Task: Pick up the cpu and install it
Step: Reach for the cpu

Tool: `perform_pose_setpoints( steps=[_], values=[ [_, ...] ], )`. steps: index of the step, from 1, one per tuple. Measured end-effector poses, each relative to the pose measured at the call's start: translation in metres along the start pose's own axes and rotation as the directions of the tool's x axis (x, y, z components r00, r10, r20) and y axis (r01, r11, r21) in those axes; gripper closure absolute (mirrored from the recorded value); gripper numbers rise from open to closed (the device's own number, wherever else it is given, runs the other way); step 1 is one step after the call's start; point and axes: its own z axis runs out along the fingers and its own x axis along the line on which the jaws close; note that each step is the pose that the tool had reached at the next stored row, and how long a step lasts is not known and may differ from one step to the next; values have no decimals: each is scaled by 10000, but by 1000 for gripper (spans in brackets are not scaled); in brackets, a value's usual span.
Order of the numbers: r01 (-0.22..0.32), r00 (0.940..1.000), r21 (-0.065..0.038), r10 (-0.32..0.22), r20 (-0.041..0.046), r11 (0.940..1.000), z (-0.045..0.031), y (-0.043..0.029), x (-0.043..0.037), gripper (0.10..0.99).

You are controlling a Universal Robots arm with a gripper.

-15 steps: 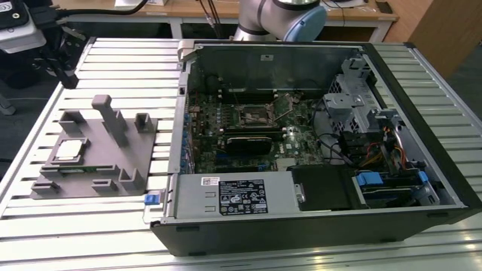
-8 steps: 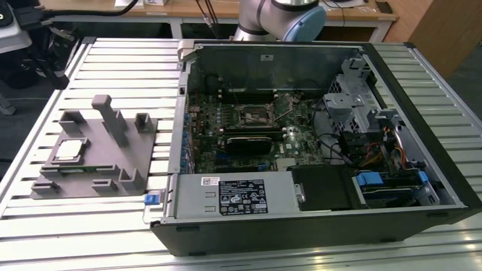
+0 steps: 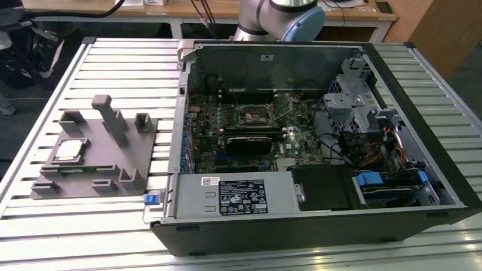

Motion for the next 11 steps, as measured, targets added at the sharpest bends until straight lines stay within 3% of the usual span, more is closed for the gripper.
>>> perform_pose_setpoints(
  steps=[11],
  values=[
    [-2, 10000, 2, 2, -45, 10000, 23, -17, 209, 980]
  ],
)
